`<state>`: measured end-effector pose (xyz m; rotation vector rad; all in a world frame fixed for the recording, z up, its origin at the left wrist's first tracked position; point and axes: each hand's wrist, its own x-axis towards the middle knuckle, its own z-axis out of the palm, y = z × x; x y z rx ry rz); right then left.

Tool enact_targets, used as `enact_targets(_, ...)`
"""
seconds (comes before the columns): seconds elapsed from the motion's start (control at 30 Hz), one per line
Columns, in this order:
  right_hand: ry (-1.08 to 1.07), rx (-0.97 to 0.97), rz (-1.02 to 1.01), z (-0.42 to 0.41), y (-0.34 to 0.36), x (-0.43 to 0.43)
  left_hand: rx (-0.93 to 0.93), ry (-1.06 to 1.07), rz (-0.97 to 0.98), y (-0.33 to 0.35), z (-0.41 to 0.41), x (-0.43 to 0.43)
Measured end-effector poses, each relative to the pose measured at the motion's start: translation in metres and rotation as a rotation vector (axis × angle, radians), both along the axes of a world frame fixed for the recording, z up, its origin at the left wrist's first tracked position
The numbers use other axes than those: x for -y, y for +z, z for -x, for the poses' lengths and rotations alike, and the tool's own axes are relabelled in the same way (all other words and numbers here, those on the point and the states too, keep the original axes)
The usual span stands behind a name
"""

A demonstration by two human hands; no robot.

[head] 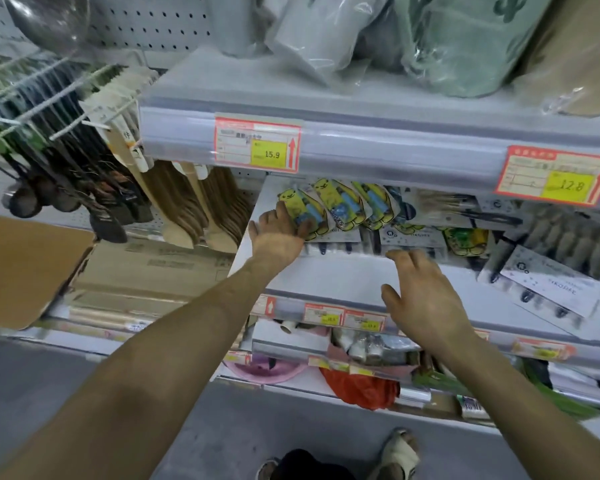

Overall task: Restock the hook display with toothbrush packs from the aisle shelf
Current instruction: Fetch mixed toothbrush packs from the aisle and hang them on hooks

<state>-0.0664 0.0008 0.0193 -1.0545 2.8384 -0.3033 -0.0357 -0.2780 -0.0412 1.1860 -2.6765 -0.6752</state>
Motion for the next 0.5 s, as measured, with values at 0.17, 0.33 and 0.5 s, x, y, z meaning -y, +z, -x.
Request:
enact_targets(0.17, 0.009, 0.012, -0.012, 0.003, -0.007, 0.007, -0.112, 0.097, -0.055, -0.004, 0.016, 0.007)
enact_targets(0.33, 0.023, 0.017, 0.007, 0.008, -0.008, 0.024, -0.257, 0.18, -0.268, -0.006, 0.016, 0.016)
enact_targets(0.5, 0.055, 0.019, 0.02, 0.025, -0.013, 0.055, -0.435, 0.294, -0.546, -0.013, 0.003, 0.029)
